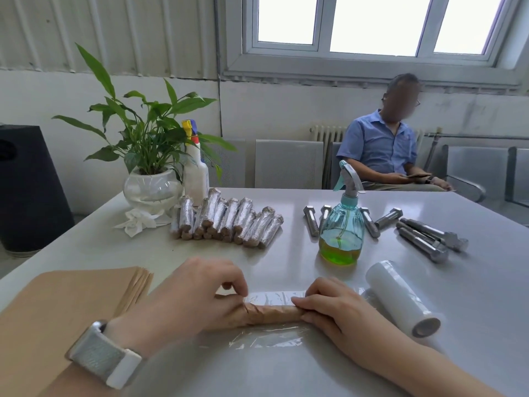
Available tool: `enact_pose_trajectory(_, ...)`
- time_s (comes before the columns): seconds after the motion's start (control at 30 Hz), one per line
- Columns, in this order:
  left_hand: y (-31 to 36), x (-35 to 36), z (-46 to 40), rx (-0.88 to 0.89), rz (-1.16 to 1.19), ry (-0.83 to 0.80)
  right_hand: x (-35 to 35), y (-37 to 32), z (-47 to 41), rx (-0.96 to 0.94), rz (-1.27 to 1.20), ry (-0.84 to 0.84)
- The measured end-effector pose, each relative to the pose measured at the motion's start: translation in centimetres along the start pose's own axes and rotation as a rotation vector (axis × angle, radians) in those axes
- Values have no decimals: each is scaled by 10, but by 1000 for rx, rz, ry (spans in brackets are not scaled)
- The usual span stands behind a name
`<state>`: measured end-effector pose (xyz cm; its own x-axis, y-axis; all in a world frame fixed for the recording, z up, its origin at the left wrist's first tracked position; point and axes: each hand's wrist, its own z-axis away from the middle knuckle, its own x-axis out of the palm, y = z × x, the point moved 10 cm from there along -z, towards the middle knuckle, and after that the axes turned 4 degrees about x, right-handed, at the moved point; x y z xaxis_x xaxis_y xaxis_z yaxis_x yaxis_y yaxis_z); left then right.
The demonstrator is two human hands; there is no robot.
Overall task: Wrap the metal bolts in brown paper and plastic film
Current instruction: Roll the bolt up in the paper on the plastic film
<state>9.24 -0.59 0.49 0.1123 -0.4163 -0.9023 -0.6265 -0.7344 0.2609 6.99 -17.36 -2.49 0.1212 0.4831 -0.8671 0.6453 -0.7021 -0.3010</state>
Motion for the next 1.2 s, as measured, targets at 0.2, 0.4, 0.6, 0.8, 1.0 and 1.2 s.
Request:
enact_pose_trajectory(0.2, -9, 3, 7, -14, -200, -127, 0, 3, 0, 17, -18, 0)
enact_pose_trajectory(0.4, -7, 21, 18, -25, -243, -107, 1, 6, 0, 38, -17, -9)
enact_pose_trajectory(0.6, -10, 19, 28, -22, -118, -56, 2, 6, 0, 55, -25, -24)
enact_pose_trajectory(0.8, -9, 13, 31, -10, -89, -27, 2, 8, 1, 74, -27, -28)
enact_pose_trajectory(1.0, -22, 16, 32, -24, -147, -81, 1, 7, -1, 73, -26, -34)
enact_pose_trajectory(1.2, -29, 16, 33, -52, -76, -63, 2, 7, 0, 80, -23, -38)
